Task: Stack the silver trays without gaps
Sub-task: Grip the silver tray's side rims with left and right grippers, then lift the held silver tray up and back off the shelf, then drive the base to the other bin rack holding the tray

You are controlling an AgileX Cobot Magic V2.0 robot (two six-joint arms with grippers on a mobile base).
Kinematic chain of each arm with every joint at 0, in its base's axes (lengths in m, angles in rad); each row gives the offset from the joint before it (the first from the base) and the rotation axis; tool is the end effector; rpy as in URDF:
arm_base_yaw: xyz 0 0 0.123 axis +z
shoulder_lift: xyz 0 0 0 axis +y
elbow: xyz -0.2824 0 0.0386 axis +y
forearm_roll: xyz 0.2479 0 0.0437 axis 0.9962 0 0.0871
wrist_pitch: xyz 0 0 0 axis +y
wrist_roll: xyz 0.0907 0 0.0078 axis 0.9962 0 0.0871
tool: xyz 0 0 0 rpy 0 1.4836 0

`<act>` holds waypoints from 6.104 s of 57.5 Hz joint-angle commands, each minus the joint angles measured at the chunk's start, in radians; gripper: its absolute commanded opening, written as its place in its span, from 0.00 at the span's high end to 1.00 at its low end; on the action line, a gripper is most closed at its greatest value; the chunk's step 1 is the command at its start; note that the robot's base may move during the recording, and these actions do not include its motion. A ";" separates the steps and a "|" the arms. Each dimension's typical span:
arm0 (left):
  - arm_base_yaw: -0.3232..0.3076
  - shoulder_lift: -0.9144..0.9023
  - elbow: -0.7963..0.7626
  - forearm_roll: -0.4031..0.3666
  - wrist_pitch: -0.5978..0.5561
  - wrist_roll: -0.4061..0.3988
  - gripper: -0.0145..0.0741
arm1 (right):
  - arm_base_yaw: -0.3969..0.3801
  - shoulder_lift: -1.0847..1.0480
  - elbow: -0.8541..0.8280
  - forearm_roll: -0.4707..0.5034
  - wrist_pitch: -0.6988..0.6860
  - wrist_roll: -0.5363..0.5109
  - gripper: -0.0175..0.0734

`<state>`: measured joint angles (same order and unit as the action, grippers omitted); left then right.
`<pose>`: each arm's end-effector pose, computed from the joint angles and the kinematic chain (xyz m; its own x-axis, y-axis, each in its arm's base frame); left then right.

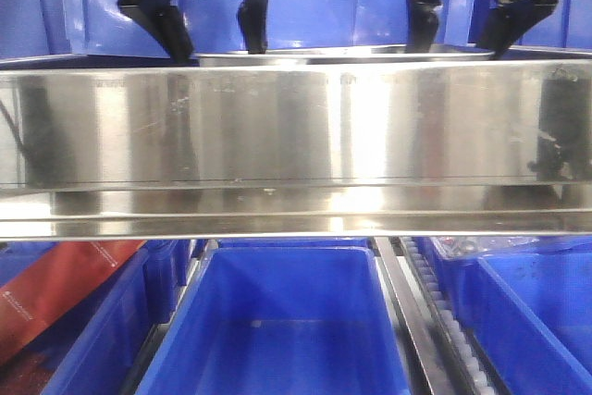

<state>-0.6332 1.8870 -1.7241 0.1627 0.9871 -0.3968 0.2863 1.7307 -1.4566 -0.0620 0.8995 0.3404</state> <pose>0.3462 -0.2389 0.3037 -0.8300 0.2383 -0.5044 0.2960 0.9545 -0.0362 0.3618 0.1019 0.2901 -0.8876 0.0482 -0.4582 0.0036 0.9952 0.0977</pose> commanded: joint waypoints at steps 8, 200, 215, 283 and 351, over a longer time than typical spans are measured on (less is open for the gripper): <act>0.011 -0.004 -0.004 0.002 -0.014 -0.008 0.39 | -0.015 0.003 -0.007 -0.017 -0.003 0.002 0.47; 0.011 -0.312 -0.006 -0.002 0.075 -0.008 0.82 | 0.005 -0.328 -0.042 0.014 0.065 0.002 0.89; 0.011 -0.344 -0.006 0.014 -0.157 -0.008 0.82 | 0.005 -0.334 -0.103 0.012 -0.101 0.002 0.89; 0.011 -0.344 -0.006 0.142 -0.482 -0.008 0.82 | 0.005 -0.334 -0.105 -0.075 -0.422 0.002 0.89; 0.011 -0.344 -0.006 0.142 -0.482 -0.008 0.82 | 0.005 -0.334 -0.105 -0.075 -0.422 0.002 0.89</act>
<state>-0.6164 1.5586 -1.7234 0.3229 0.5698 -0.4086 0.2838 1.4077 -1.5484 -0.1466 0.5453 0.3523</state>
